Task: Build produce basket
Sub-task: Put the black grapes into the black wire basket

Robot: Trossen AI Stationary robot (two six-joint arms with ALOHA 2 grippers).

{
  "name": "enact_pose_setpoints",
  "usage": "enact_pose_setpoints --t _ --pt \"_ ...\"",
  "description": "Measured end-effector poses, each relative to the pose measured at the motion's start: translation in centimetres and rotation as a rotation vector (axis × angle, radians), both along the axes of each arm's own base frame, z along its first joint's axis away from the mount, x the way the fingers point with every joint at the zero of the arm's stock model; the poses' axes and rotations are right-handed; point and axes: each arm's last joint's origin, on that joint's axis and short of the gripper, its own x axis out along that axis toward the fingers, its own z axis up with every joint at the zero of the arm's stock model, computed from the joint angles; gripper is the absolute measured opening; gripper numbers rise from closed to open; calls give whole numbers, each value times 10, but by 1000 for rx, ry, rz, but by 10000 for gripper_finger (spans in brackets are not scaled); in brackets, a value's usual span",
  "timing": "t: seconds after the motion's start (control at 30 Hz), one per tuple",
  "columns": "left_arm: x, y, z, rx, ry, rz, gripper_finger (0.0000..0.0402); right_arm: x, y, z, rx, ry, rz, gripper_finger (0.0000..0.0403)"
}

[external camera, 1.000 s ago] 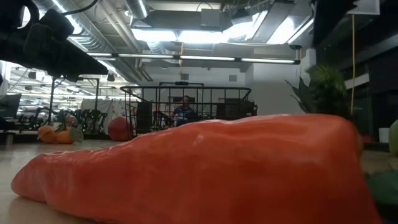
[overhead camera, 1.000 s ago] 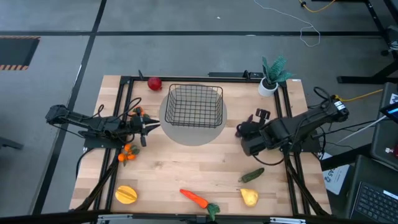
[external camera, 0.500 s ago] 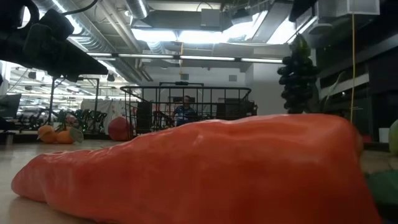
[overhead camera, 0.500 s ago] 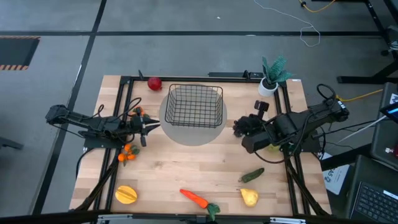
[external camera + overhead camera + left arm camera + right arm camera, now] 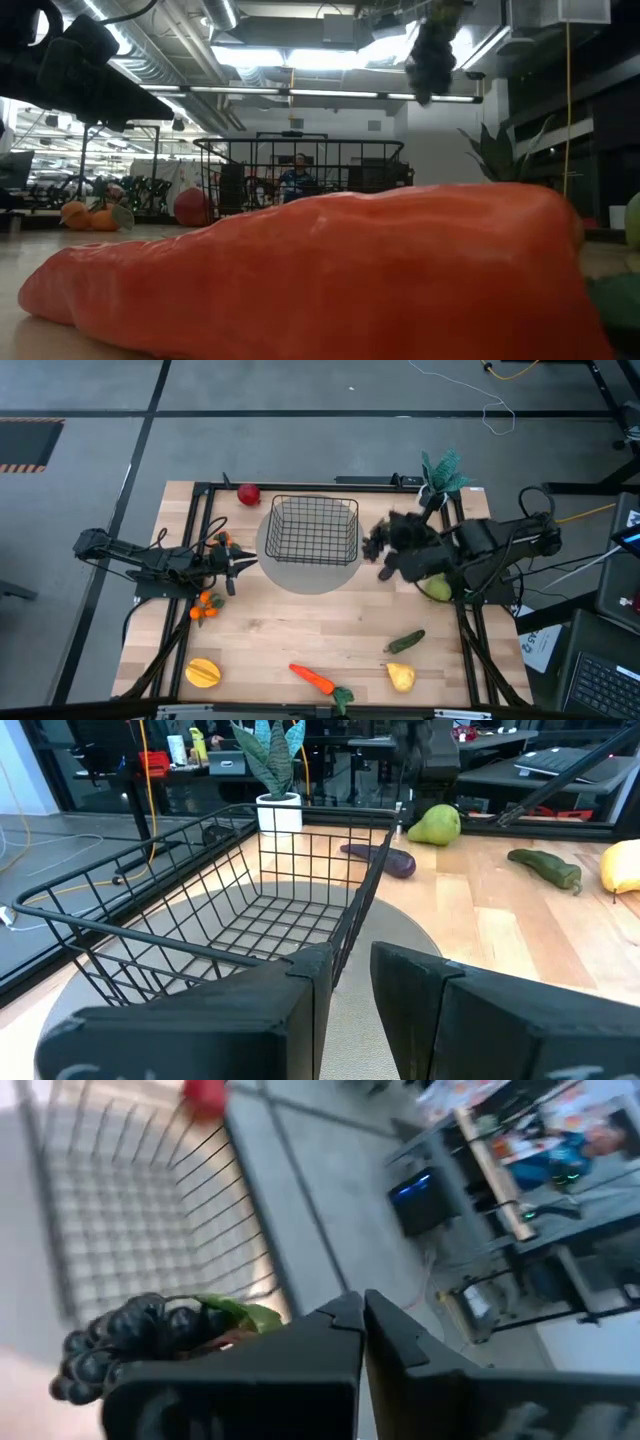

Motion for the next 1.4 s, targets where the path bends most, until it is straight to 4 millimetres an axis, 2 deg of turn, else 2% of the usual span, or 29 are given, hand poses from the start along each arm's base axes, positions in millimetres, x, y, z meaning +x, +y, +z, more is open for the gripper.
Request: enact_pose_setpoints --t 0.17,0.3,0.53,0.87,1.13,1.4 --pt "0 0 0 0 0 0 64 3 -9 35 -24 -113 21 0" --pt "0 0 0 2 1 0 64 11 -15 58 11 -208 113 0" --pt "0 0 0 33 11 -1 64 30 -27 76 112 -348 368 0" --pt "0 0 0 -21 -6 -1 64 57 -58 70 240 -398 510 0" --pt "0 0 0 -101 -33 2 64 81 -79 52 384 -412 496 0" --pt "0 0 0 -104 -34 2 64 91 -95 44 386 -398 453 0"
